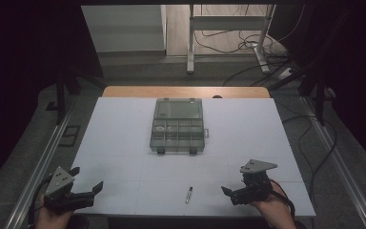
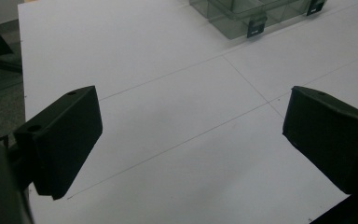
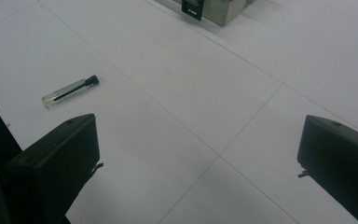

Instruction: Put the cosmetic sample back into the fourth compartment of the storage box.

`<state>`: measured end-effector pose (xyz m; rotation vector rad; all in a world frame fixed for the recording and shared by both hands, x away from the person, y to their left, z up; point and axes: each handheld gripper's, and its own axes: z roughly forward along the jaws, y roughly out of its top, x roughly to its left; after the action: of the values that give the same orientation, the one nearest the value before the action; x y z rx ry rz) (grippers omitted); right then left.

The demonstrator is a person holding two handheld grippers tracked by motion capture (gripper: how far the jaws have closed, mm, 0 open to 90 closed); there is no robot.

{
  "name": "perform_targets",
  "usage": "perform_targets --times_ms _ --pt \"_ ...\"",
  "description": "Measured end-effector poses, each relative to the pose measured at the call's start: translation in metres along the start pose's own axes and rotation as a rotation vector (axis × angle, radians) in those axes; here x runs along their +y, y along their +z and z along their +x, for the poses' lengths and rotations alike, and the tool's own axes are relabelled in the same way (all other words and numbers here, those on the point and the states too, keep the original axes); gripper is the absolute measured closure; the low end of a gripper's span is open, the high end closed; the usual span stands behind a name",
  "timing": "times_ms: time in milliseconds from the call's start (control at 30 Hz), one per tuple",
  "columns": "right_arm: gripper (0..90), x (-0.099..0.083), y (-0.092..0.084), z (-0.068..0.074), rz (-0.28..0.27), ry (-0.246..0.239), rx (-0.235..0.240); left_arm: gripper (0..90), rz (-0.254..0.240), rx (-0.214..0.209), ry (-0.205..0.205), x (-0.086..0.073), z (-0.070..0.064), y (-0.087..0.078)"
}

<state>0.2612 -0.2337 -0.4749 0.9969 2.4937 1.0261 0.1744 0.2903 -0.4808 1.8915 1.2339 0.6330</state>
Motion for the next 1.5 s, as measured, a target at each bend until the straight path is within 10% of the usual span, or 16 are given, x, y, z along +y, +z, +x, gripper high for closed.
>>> perform_targets --times_ms 1033,1500 --pt "0.0 0.022 0.025 0.022 0.061 -0.025 0.083 2.0 0.014 -0.018 -0.006 0.001 0.002 0.003" --pt "0.0 0.029 0.045 0.042 0.118 -0.111 0.099 1.0 0.022 -0.033 0.006 0.002 0.002 0.004"
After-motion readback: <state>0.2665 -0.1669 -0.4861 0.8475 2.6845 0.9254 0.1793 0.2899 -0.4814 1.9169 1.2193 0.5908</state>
